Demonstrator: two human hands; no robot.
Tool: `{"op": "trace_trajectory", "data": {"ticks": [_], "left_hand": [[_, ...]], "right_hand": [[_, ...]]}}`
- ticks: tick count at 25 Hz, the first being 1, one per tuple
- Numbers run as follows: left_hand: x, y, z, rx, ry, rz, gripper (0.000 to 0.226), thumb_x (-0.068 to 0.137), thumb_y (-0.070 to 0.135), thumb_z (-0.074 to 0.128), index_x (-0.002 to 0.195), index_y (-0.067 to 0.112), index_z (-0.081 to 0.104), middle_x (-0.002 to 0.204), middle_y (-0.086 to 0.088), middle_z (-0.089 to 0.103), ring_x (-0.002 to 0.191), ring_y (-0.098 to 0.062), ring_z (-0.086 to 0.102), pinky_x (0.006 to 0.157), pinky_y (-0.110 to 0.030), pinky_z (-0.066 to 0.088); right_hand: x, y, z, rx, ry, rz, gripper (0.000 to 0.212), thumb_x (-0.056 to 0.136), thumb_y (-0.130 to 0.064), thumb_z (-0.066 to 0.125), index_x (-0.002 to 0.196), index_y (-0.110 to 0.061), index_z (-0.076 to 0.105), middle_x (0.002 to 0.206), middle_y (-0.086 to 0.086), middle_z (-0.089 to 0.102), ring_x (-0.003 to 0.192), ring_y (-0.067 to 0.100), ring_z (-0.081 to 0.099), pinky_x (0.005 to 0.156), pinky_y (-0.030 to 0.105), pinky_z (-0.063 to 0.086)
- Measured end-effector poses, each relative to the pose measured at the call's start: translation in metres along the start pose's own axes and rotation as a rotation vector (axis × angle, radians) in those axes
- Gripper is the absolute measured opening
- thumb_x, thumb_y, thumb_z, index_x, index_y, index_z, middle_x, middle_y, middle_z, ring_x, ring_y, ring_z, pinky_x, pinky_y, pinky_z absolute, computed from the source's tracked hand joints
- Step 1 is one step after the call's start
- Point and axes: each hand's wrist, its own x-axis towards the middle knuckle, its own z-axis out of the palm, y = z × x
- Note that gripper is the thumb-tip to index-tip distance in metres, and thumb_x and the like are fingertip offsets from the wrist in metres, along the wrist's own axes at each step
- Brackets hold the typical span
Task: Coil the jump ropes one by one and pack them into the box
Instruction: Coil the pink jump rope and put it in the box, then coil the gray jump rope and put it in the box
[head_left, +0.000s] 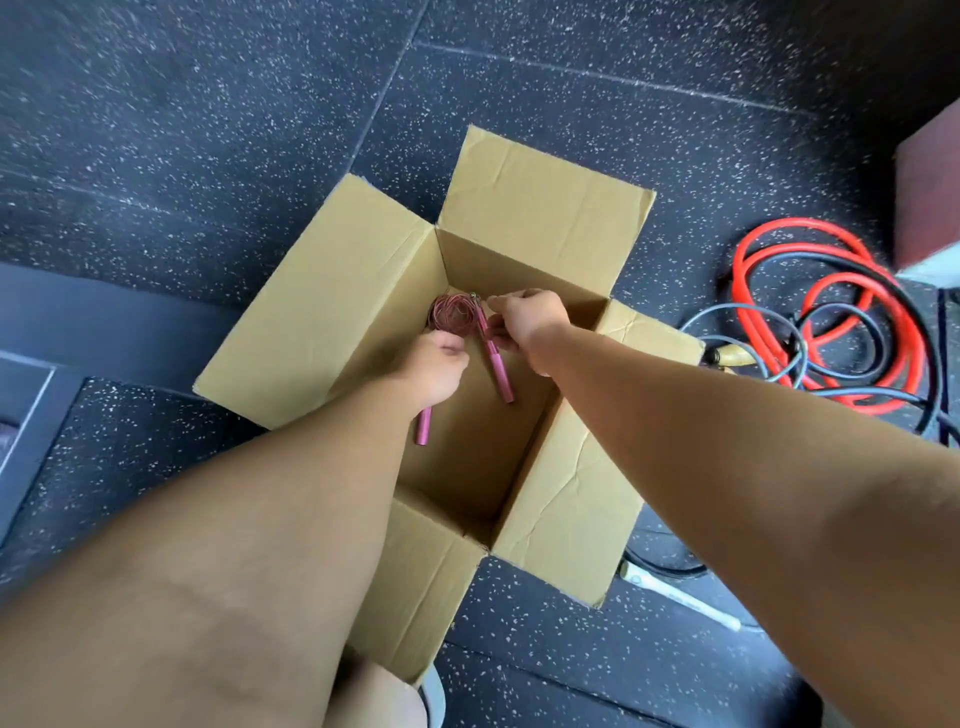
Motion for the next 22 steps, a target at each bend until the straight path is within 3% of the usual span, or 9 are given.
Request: {"op": "trace_trajectory", "data": {"ticks": [2, 7, 9, 14, 18, 20, 22], "left_hand": [[-0.025, 0.019, 0.001, -0.017, -0.017, 0.047, 0.025, 0.096, 0.014, 0.059, 0.121, 0.01, 0.064, 0.11, -0.006, 0.066, 0.082, -0.014, 0.058, 0.067, -0.021, 0.044], [-0.09, 0.054, 0.023, 0.025, -0.046, 0.178, 0.023, 0.095, 0.017, 0.061, 0.117, 0.014, 0.068, 0.107, -0.002, 0.068, 0.094, -0.014, 0.062, 0.082, -0.02, 0.045], [-0.115, 0.063, 0.04, 0.081, -0.082, 0.226, 0.022, 0.094, 0.021, 0.061, 0.115, 0.018, 0.069, 0.11, 0.0, 0.071, 0.097, -0.016, 0.064, 0.085, -0.023, 0.049], [-0.17, 0.081, 0.099, 0.201, -0.196, 0.313, 0.022, 0.096, 0.023, 0.058, 0.117, 0.021, 0.066, 0.113, 0.001, 0.068, 0.089, -0.016, 0.06, 0.067, -0.02, 0.041], [-0.188, 0.072, 0.141, 0.28, -0.263, 0.344, 0.022, 0.097, 0.023, 0.055, 0.116, 0.024, 0.065, 0.105, 0.004, 0.069, 0.077, -0.014, 0.059, 0.06, -0.018, 0.04], [-0.191, 0.061, 0.165, 0.339, -0.291, 0.361, 0.02, 0.096, 0.023, 0.055, 0.112, 0.026, 0.065, 0.099, 0.007, 0.07, 0.072, -0.015, 0.06, 0.062, -0.021, 0.046], [-0.187, 0.047, 0.191, 0.37, -0.34, 0.339, 0.02, 0.094, 0.021, 0.057, 0.112, 0.025, 0.064, 0.101, 0.006, 0.071, 0.082, -0.017, 0.065, 0.075, -0.027, 0.052]], "right_hand": [[-0.032, 0.001, -0.023, -0.041, 0.014, -0.122, 0.013, 0.091, -0.017, 0.067, 0.079, -0.014, 0.063, 0.074, 0.009, 0.071, 0.067, 0.025, 0.068, 0.076, 0.042, 0.062], [-0.106, 0.018, -0.092, -0.202, 0.057, -0.298, 0.009, 0.088, -0.016, 0.061, 0.08, -0.015, 0.06, 0.068, 0.006, 0.066, 0.064, 0.024, 0.063, 0.064, 0.039, 0.055], [-0.137, 0.03, -0.126, -0.22, 0.102, -0.291, 0.007, 0.09, -0.013, 0.06, 0.084, -0.014, 0.061, 0.068, 0.005, 0.066, 0.06, 0.019, 0.062, 0.061, 0.033, 0.052], [-0.194, 0.079, -0.208, -0.358, 0.216, -0.26, 0.009, 0.087, -0.016, 0.059, 0.08, -0.017, 0.065, 0.068, -0.001, 0.069, 0.051, 0.009, 0.056, 0.054, 0.02, 0.045], [-0.209, 0.129, -0.251, -0.436, 0.243, -0.163, 0.011, 0.086, -0.022, 0.06, 0.082, -0.013, 0.067, 0.072, -0.002, 0.069, 0.064, 0.016, 0.061, 0.063, 0.024, 0.048], [-0.207, 0.157, -0.263, -0.479, 0.219, -0.119, 0.011, 0.089, -0.022, 0.061, 0.081, -0.015, 0.064, 0.073, -0.003, 0.065, 0.066, 0.017, 0.058, 0.065, 0.024, 0.044], [-0.202, 0.18, -0.269, -0.544, 0.183, -0.072, 0.008, 0.09, -0.021, 0.061, 0.082, -0.02, 0.062, 0.076, -0.003, 0.064, 0.073, 0.018, 0.059, 0.068, 0.022, 0.04]]}}
